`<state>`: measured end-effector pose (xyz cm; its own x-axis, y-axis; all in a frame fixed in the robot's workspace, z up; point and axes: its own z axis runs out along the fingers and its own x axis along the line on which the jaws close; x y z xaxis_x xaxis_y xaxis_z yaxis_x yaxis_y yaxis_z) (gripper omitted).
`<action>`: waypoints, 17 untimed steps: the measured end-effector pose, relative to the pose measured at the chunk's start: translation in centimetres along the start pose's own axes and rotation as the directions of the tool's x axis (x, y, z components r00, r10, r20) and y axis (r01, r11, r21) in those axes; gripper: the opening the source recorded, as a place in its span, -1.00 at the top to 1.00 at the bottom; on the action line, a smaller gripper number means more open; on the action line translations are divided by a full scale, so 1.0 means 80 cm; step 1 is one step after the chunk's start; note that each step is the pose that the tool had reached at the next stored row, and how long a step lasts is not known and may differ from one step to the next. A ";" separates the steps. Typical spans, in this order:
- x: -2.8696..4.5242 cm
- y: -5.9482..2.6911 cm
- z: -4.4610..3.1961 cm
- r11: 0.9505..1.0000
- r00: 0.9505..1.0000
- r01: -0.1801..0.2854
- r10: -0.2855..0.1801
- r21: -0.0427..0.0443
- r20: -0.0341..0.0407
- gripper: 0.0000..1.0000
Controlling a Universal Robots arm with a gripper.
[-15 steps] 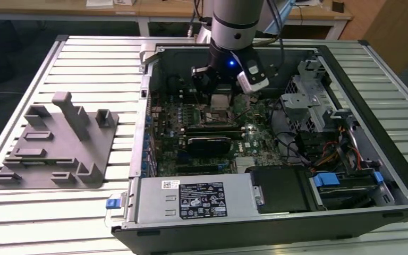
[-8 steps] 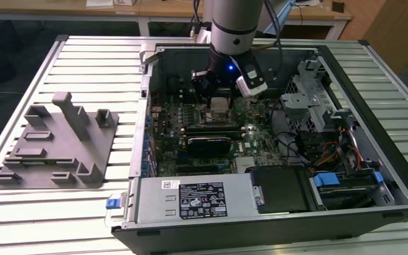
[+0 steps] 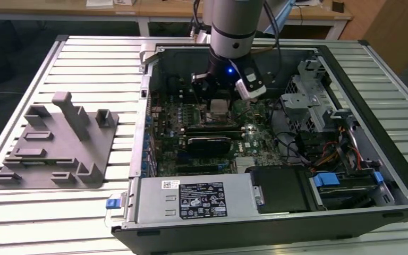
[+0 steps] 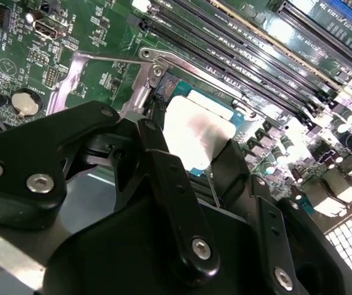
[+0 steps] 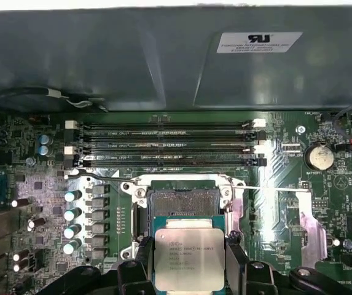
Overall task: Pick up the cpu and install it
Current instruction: 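Pick up the cpu and move it towards the insertion slot, then place the cpu into insertion slot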
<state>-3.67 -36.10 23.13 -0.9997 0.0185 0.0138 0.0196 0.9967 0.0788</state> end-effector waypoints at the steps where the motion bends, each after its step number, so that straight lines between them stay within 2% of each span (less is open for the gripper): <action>1: 0.0000 0.000 0.0002 1.000 1.000 0.000 0.000 0.000 0.000 -0.09; 17: 0.0000 0.000 0.0021 1.000 1.000 0.000 0.000 0.000 0.000 -0.09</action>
<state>-3.68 -36.10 22.96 -0.9997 0.0186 0.0138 0.0196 0.9967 0.0787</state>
